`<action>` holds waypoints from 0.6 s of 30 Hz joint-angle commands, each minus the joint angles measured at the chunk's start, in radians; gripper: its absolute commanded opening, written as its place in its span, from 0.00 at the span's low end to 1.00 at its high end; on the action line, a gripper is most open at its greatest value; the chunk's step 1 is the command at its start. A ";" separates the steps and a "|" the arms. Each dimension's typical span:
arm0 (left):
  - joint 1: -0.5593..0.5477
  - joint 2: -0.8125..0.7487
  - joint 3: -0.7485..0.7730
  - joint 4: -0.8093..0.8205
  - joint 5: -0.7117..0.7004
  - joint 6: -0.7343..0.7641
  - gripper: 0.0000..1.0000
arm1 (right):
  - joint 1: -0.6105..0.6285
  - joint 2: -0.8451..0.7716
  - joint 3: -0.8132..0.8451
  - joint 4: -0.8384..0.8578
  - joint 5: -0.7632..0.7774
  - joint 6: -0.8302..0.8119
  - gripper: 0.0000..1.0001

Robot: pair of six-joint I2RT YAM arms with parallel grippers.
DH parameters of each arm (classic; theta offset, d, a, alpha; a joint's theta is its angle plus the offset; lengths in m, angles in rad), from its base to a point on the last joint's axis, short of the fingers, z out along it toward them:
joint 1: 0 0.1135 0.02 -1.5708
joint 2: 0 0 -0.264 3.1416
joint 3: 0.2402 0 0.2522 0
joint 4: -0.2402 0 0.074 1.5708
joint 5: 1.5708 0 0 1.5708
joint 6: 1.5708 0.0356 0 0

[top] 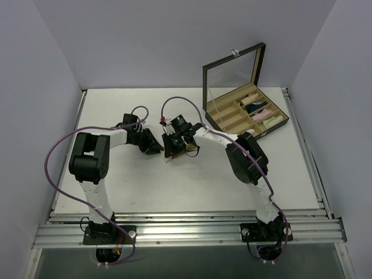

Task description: Roll the underwear

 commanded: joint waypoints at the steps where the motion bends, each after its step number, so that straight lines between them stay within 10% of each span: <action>1: -0.008 0.064 -0.013 -0.079 -0.136 0.045 0.36 | 0.008 -0.034 -0.025 -0.006 0.062 -0.029 0.17; 18: -0.016 0.070 -0.006 -0.041 -0.136 0.057 0.40 | 0.005 -0.051 -0.138 0.039 0.097 -0.028 0.19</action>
